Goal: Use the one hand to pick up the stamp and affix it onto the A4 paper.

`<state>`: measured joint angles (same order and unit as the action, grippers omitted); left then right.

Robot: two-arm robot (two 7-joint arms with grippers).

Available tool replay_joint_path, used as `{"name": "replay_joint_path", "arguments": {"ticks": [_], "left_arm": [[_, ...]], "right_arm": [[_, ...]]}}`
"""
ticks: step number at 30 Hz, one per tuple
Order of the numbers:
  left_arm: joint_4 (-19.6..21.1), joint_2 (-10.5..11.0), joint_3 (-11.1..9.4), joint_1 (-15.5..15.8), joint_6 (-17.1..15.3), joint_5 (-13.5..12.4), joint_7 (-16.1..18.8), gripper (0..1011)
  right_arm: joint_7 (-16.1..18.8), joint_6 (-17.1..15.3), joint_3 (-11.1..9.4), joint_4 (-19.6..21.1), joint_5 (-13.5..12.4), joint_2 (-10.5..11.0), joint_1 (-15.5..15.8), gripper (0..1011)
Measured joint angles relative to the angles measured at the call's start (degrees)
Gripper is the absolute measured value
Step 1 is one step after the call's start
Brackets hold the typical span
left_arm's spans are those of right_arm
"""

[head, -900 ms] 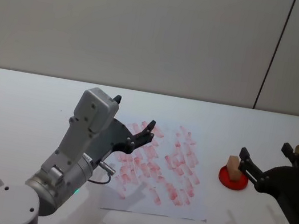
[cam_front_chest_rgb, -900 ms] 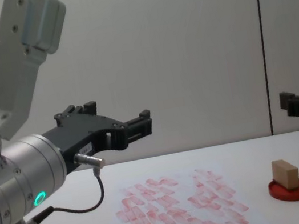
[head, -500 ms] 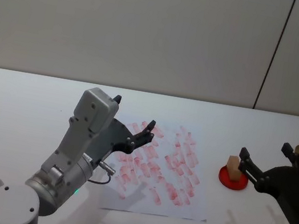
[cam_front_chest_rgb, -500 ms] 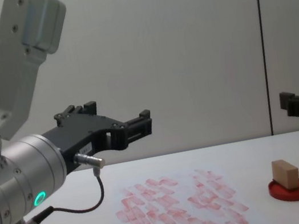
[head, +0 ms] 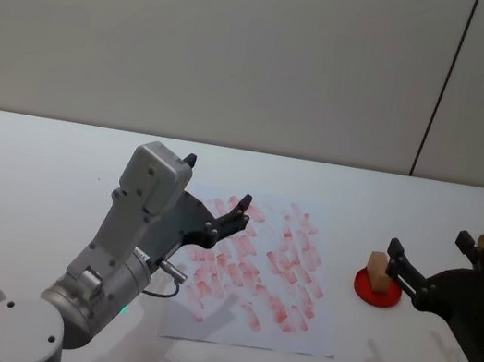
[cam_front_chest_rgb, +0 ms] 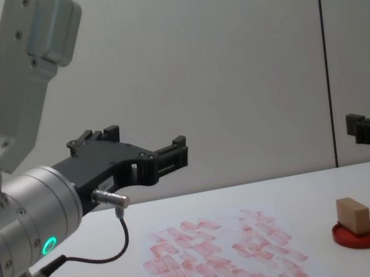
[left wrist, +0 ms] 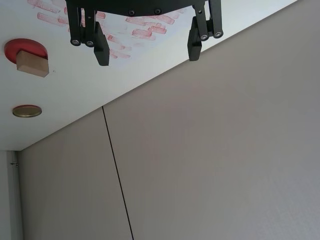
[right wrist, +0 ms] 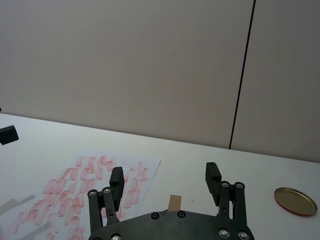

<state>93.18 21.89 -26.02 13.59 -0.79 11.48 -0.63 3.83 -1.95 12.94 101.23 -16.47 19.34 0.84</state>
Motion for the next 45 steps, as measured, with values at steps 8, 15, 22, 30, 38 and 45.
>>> {"name": "replay_joint_path", "arguments": {"ticks": [8, 15, 22, 30, 38, 45], "left_arm": [[0.0, 0.0, 0.0, 0.0, 0.0, 0.0, 0.0, 993], [0.0, 0.0, 0.0, 0.0, 0.0, 0.0, 0.0, 993], [0.0, 0.0, 0.0, 0.0, 0.0, 0.0, 0.0, 993], [0.0, 0.0, 0.0, 0.0, 0.0, 0.0, 0.0, 993], [0.0, 0.0, 0.0, 0.0, 0.0, 0.0, 0.0, 993], [0.0, 0.0, 0.0, 0.0, 0.0, 0.0, 0.0, 993]], "right_arm": [[-0.45, -0.57, 0.01, 0.14, 0.07, -0.26, -0.11, 1001], [-2.88, -3.98, 0.12, 1.06, 0.14, -1.18, -0.53, 1001], [-6.31, -9.55, 0.26, 1.61, 0.08, -2.68, -1.59, 1001], [-9.48, -16.26, 0.3, 0.54, -0.24, -4.86, -3.91, 1001], [-10.57, -20.75, 0.21, -2.46, -0.29, -6.74, -6.84, 1001], [-10.4, -23.45, 0.16, -6.21, 0.18, -8.13, -9.48, 1001]]}}
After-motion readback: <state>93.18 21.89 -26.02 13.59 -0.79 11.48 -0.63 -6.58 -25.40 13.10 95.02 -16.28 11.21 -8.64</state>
